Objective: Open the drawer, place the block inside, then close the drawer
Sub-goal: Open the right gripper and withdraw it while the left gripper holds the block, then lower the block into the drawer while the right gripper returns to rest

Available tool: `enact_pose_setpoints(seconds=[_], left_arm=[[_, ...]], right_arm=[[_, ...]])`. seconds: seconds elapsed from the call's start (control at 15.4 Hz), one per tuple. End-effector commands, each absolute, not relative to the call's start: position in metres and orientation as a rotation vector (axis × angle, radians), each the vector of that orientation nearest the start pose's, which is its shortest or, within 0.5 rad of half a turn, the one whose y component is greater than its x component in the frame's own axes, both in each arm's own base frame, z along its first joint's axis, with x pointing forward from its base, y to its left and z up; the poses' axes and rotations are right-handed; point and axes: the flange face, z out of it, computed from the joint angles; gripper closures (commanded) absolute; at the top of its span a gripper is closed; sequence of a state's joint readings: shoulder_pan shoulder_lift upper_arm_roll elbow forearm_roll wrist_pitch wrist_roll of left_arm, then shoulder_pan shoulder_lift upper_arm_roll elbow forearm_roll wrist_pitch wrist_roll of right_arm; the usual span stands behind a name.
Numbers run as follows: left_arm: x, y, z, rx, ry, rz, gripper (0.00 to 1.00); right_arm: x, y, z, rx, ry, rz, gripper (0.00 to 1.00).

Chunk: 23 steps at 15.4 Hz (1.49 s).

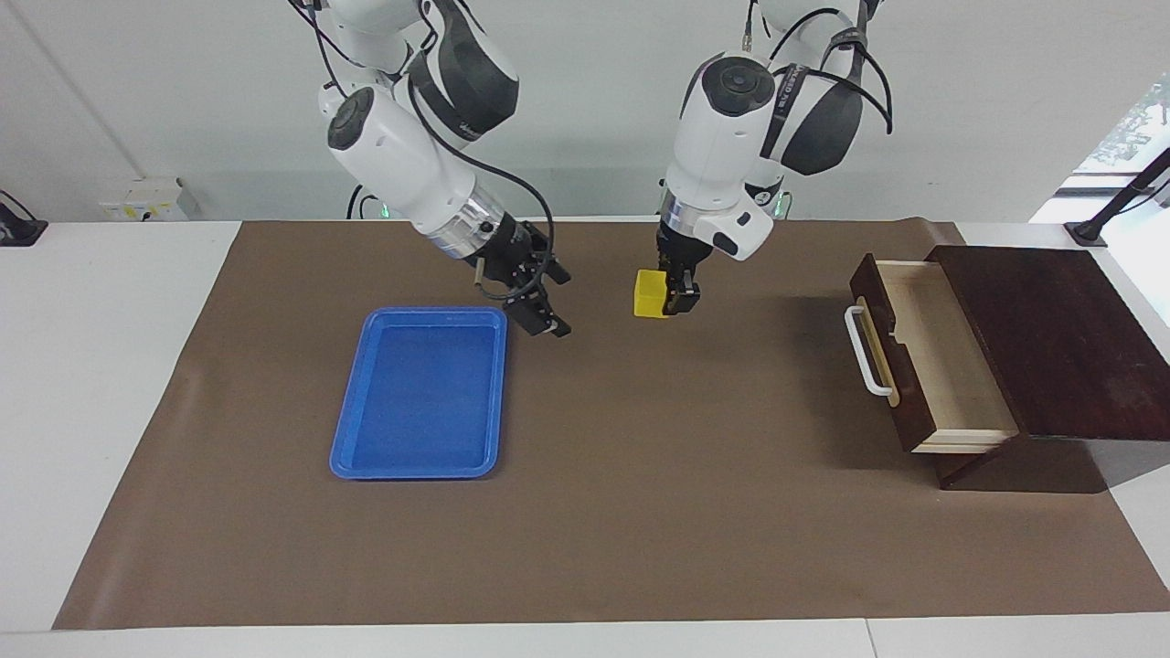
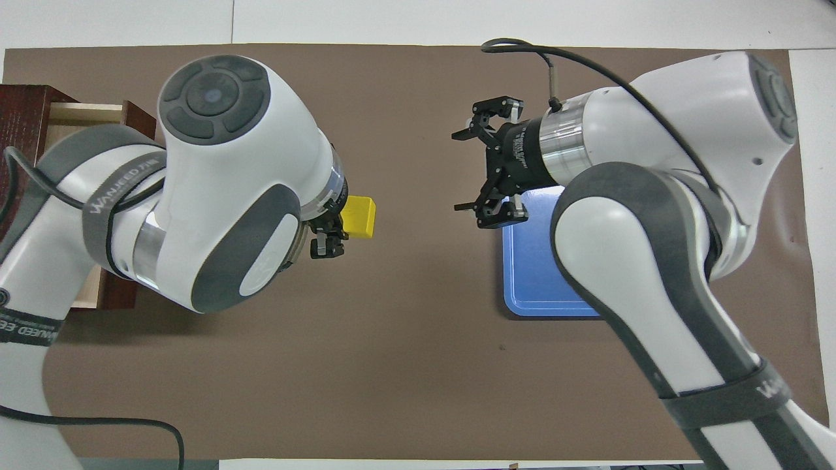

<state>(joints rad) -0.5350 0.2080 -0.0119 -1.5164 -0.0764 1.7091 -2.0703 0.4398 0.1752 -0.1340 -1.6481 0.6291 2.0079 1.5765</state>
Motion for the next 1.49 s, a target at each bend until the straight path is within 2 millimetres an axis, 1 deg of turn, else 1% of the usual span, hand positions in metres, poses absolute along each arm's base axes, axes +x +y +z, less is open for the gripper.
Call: enact_pose_setpoints(seconds=[0.0, 0.13, 0.19, 0.39, 0.45, 0.52, 0.65, 0.71, 0.78, 0.84, 0.91, 0.97, 1.04, 1.17, 1.3, 1.43], left_arm=[[0.546, -0.266, 0.562, -2.266, -2.163, 0.135, 1.0], [0.557, -0.221, 0.559, -2.223, -2.159, 0.069, 1.0], [0.563, -0.195, 0.559, -2.211, -2.15, 0.034, 1.0], [0.577, -0.115, 0.568, -2.271, -2.085, 0.041, 1.0], [0.581, -0.086, 0.57, -2.29, -2.071, 0.044, 1.0], [0.584, -0.062, 0.569, -2.303, -2.057, 0.047, 1.0], [0.583, -0.024, 0.564, -2.343, -2.016, 0.054, 1.0], [0.581, -0.007, 0.562, -2.37, -1.988, 0.055, 1.0], [0.581, 0.008, 0.56, -2.38, -1.984, 0.054, 1.0], [0.578, 0.022, 0.555, -2.391, -1.984, 0.04, 1.0], [0.575, 0.029, 0.55, -2.407, -1.98, 0.022, 1.0], [0.571, 0.038, 0.543, -2.417, -1.978, 0.006, 1.0], [0.567, 0.05, 0.538, -2.416, -1.989, -0.004, 1.0], [0.565, 0.066, 0.526, -2.4, -2.015, -0.019, 1.0], [0.564, 0.069, 0.506, -2.393, -2.034, -0.032, 1.0], [0.565, 0.067, 0.497, -2.384, -2.057, -0.05, 1.0]], right_arm=[[0.597, 0.19, 0.543, -2.153, 1.579, 0.398, 0.0], [0.593, 0.154, 0.548, -2.344, 1.391, 0.346, 0.0], [0.588, 0.138, 0.552, -2.438, 1.285, 0.321, 0.0], [0.573, 0.097, 0.562, -2.673, 0.976, 0.278, 0.0], [0.569, 0.087, 0.564, -2.754, 0.863, 0.259, 0.0], [0.565, 0.078, 0.567, -2.84, 0.749, 0.23, 0.0], [0.558, 0.064, 0.576, -3.007, 0.437, 0.154, 0.0], [0.556, 0.054, 0.582, -3.053, 0.321, 0.127, 0.0], [0.554, 0.042, 0.588, -3.07, 0.259, 0.104, 0.0], [0.553, 0.024, 0.594, -3.072, 0.171, 0.082, 0.0], [0.55, 0.015, 0.6, -3.078, 0.027, 0.057, 0.0], [0.546, 0.004, 0.608, -3.089, -0.049, 0.039, 0.0], [0.54, -0.006, 0.612, -3.107, -0.087, 0.06, 0.0], [0.529, -0.018, 0.622, -3.127, -0.118, 0.083, 0.0], [0.52, -0.028, 0.631, -3.134, -0.101, 0.091, 0.0], [0.505, -0.029, 0.639, -3.131, -0.074, 0.146, 0.0]])
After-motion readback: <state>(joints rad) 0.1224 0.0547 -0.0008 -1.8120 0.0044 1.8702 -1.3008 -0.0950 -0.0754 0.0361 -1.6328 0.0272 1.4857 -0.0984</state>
